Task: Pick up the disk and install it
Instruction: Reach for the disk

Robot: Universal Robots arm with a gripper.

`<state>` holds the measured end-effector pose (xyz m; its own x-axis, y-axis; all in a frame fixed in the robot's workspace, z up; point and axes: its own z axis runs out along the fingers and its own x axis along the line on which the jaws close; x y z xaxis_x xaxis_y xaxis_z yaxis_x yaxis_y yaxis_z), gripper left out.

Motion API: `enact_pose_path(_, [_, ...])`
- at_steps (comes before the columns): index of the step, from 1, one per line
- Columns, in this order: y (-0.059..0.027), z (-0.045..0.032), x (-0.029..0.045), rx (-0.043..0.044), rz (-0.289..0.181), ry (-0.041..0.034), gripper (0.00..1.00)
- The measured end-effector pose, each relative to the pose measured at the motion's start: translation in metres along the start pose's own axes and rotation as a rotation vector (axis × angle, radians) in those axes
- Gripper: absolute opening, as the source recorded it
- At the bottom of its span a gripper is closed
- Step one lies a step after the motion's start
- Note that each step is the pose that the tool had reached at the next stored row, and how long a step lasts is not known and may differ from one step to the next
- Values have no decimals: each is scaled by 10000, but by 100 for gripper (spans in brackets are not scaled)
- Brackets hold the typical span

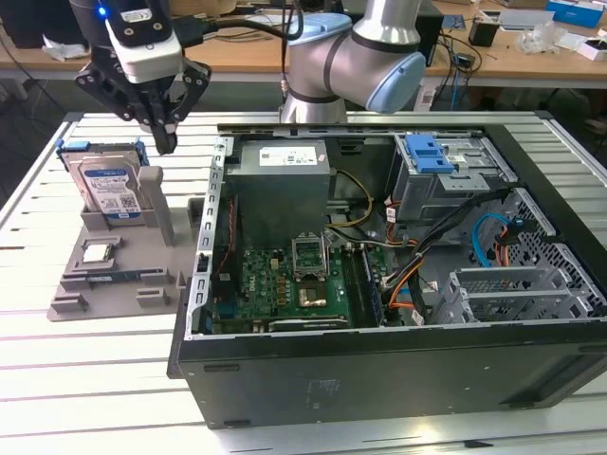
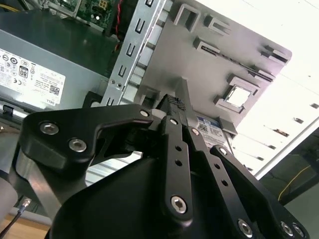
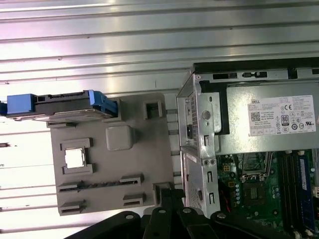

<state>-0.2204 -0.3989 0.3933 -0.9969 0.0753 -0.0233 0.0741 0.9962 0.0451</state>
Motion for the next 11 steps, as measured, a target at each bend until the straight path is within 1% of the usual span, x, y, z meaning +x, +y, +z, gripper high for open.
enact_pose_path(6, [-7,-2,97,0,0,0,11])
enact_pose_path(11, [-18,-6,242,0,0,0,11])
